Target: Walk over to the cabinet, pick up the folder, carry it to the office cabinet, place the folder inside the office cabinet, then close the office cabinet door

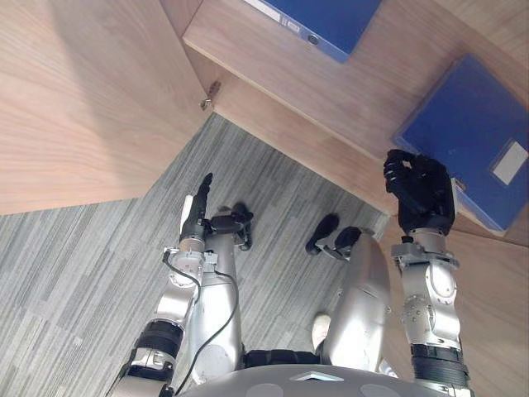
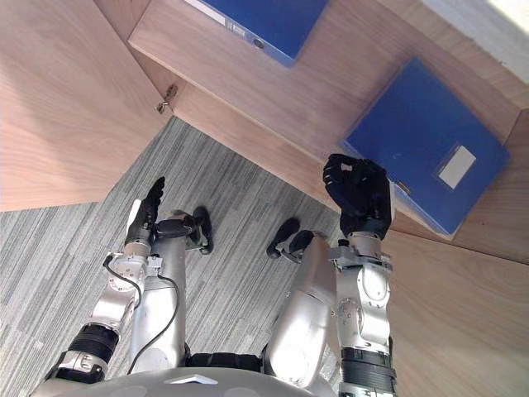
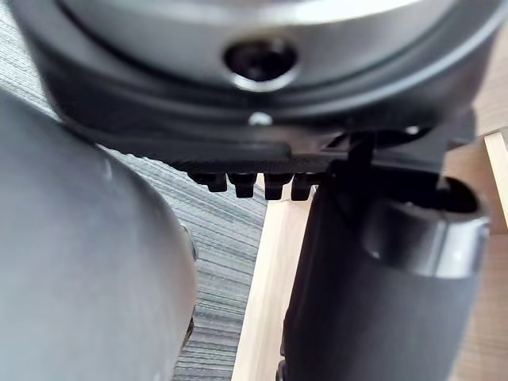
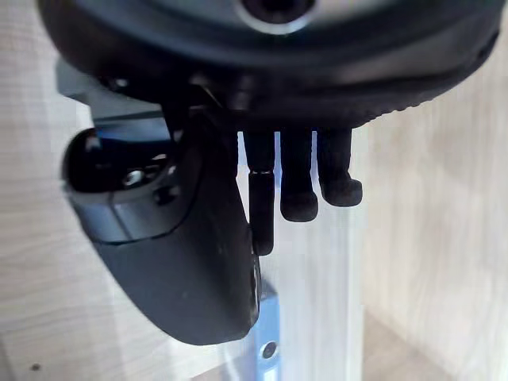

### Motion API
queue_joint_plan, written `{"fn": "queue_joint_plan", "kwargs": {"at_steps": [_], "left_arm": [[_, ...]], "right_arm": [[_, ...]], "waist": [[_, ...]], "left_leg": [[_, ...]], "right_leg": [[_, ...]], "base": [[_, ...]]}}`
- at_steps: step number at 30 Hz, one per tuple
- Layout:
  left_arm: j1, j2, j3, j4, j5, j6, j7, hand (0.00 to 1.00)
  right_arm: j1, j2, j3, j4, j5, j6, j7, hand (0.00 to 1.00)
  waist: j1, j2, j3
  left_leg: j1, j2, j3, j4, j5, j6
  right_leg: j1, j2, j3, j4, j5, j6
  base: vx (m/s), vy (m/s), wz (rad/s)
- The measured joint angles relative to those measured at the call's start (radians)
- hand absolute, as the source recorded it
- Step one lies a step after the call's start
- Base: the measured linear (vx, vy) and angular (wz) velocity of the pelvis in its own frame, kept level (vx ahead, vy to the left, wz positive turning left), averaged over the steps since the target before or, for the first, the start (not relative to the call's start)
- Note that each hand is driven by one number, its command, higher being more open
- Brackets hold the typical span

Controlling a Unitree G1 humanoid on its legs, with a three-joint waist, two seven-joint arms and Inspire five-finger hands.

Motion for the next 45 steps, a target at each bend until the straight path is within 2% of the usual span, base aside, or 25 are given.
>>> {"fn": "queue_joint_plan", "kwargs": {"at_steps": [10,24,38,45], "left_arm": [[0.003,-0.012,0.023,-0.024,0.005,0.000,-0.006,1.00],[0.025,-0.044,0.026,-0.087,-0.013,0.002,-0.006,1.00],[0.045,-0.066,0.016,-0.153,-0.056,0.002,-0.005,1.00],[0.045,-0.079,0.016,-0.157,-0.082,0.001,0.002,1.00]], "right_arm": [[0.008,0.020,-0.055,-0.045,0.063,0.000,-0.008,0.00],[0.002,0.061,-0.130,-0.059,0.112,-0.007,-0.073,0.00],[-0.017,0.091,-0.167,-0.080,0.151,-0.033,-0.117,0.00],[-0.019,0.098,-0.171,-0.080,0.190,-0.056,-0.127,0.00]], "waist": [[0.002,0.000,0.000],[0.008,-0.001,0.000],[0.031,0.000,0.000],[0.031,0.002,0.000]], "left_leg": [[-0.026,0.002,-0.005,0.027,-0.014,-0.001],[-0.038,0.018,-0.005,0.052,-0.029,-0.010],[-0.067,0.020,-0.012,0.079,-0.045,-0.020],[-0.072,0.020,-0.010,0.088,-0.051,-0.021]], "right_leg": [[-0.024,-0.003,0.005,0.031,-0.020,0.004],[-0.043,-0.002,0.014,0.062,-0.039,-0.002],[-0.072,-0.011,0.017,0.102,-0.062,-0.001],[-0.082,-0.015,0.022,0.113,-0.068,-0.001]], "base": [[0.00,-0.001,0.00],[0.00,-0.003,-0.01],[0.00,0.000,0.00],[0.00,0.000,0.00]]}}
